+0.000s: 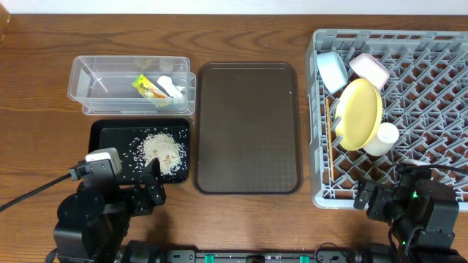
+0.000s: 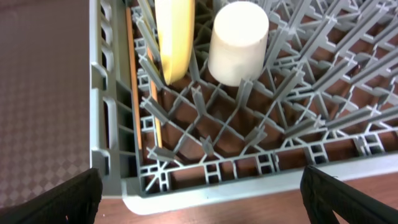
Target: Sort waste into correct bins and load items into the dishwasher rack
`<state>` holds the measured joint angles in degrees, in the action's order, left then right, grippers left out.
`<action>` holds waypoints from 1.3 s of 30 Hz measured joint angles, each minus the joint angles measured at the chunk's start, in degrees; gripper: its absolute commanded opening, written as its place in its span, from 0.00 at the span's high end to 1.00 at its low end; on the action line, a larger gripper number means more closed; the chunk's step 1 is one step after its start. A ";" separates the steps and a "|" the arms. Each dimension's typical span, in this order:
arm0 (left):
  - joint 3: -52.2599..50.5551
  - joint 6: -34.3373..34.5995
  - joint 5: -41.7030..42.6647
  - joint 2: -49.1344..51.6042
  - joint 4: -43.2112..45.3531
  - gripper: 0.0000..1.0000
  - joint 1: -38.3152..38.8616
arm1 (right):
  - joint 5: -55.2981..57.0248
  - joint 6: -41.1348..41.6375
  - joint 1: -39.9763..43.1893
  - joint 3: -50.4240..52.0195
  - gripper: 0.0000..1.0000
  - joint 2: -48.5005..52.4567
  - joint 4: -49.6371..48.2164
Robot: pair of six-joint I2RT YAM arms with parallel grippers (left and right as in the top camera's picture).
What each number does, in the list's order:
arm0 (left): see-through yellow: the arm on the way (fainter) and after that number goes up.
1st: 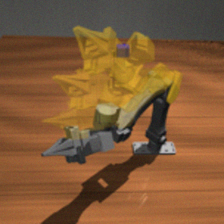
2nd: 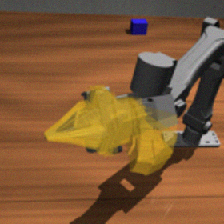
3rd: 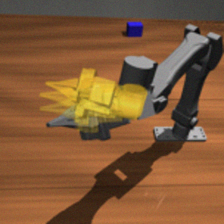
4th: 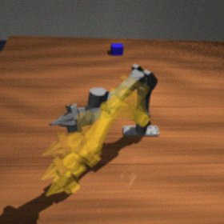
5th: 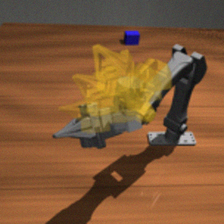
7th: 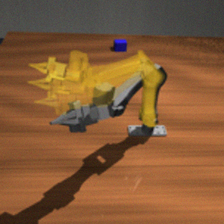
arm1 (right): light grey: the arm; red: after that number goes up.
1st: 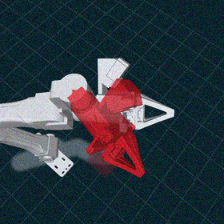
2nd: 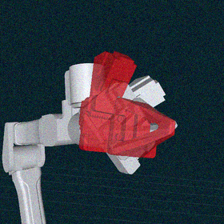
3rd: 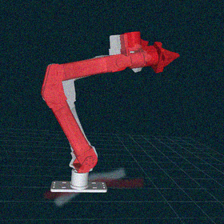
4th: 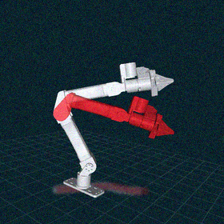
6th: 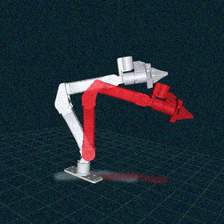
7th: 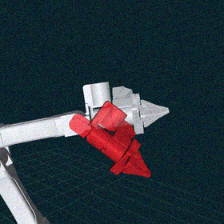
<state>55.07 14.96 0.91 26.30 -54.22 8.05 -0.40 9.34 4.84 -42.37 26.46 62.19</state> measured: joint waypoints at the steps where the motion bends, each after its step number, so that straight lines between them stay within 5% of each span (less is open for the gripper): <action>1: 0.00 0.00 0.00 0.00 0.02 0.07 0.00 | 0.02 -0.11 0.00 0.26 0.01 -0.02 -1.03; 24: -0.26 0.00 0.00 0.00 0.00 0.07 0.00 | 0.02 -1.40 -4.02 37.88 0.01 -25.79 -61.53; 39: -0.33 0.00 0.00 0.02 -0.02 0.07 0.00 | -1.09 -2.21 -6.10 41.99 0.01 -25.73 -58.25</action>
<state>54.74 14.96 0.91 26.33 -54.24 8.05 -1.50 7.14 -1.26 -0.38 0.73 3.95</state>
